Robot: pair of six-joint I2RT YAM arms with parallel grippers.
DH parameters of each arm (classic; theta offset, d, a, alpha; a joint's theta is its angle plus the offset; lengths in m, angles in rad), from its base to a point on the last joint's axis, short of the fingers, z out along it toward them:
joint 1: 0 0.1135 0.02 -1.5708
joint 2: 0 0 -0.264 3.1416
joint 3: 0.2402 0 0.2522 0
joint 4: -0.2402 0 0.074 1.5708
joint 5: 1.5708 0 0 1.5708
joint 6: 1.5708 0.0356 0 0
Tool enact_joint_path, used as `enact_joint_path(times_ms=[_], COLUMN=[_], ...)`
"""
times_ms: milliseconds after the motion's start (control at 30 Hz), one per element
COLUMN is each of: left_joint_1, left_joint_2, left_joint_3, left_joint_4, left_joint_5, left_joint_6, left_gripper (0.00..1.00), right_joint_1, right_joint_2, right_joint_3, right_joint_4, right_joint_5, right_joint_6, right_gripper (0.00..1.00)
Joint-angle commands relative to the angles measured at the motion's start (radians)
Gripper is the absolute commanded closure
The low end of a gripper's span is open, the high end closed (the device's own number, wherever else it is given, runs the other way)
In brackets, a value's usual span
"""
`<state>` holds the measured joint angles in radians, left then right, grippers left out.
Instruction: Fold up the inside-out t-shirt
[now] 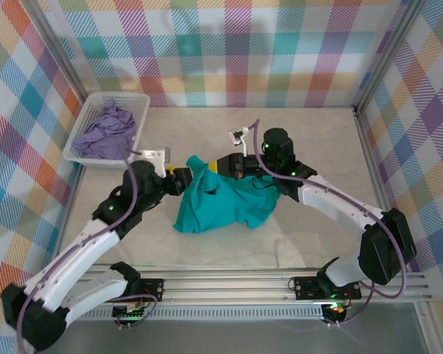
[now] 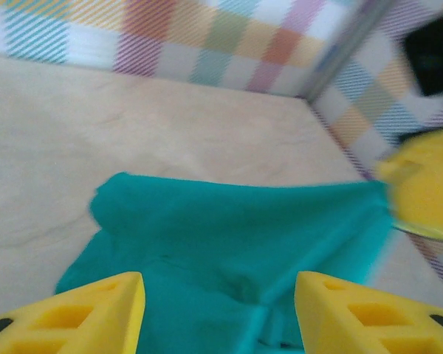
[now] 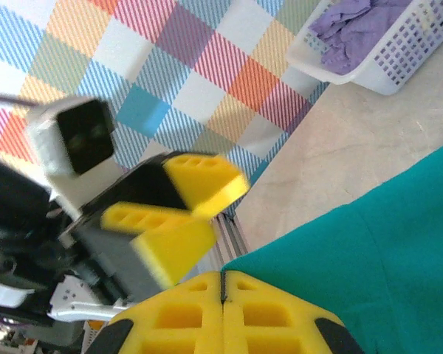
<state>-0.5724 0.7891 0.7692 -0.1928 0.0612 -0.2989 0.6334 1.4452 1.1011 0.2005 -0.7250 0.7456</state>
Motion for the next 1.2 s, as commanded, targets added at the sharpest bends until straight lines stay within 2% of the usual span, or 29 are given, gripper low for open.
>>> enact_joint_path(times_ms=[0,100,167,233,433,600,733,867,967,1033,1100,1167], left_joint_1=[-0.054,-0.103,-0.123,-0.127,-0.135,-0.138,-0.138,-0.137,-0.138,-0.133,-0.125,-0.107], left_joint_2=[-0.018,0.046,0.093,0.130,0.205,0.245,0.284,0.322,0.315,0.298,0.279,0.265], left_joint_3=[-0.040,-0.007,0.021,0.022,0.040,0.060,0.087,0.121,0.144,0.156,0.159,0.161], left_joint_4=[0.076,0.068,0.052,0.081,0.129,0.128,0.135,0.131,0.102,0.068,0.041,0.014], left_joint_5=[0.149,0.163,0.098,0.048,0.068,0.030,0.024,0.047,0.066,0.081,0.120,0.175], left_joint_6=[0.084,0.148,0.178,0.188,0.214,0.234,0.245,0.241,0.205,0.151,0.078,-0.007], left_gripper=[0.47,0.49,0.49,0.47,0.44,0.46,0.58,0.79,0.89,0.99,1.00,1.00], right_joint_1=[-0.006,-0.006,-0.006,-0.006,-0.010,-0.011,-0.011,-0.011,-0.011,-0.011,-0.010,-0.011], right_joint_2=[0.007,0.017,0.020,0.020,0.027,0.030,0.032,0.032,0.025,0.016,0.008,-0.005], right_joint_3=[0.056,0.066,0.069,0.072,0.072,0.065,0.065,0.065,0.084,0.106,0.138,0.170], right_joint_4=[-0.035,-0.043,-0.045,-0.055,-0.052,-0.039,-0.035,-0.054,-0.153,-0.257,-0.363,-0.462], right_joint_5=[0.007,0.006,0.005,0.003,-0.001,-0.008,-0.009,0.000,0.050,0.129,0.212,0.281], right_joint_6=[0.057,0.093,0.105,0.107,0.117,0.126,0.130,0.119,0.053,-0.024,-0.120,-0.237], right_gripper=[1.00,1.00,1.00,1.00,1.00,1.00,1.00,1.00,1.00,1.00,1.00,0.87])
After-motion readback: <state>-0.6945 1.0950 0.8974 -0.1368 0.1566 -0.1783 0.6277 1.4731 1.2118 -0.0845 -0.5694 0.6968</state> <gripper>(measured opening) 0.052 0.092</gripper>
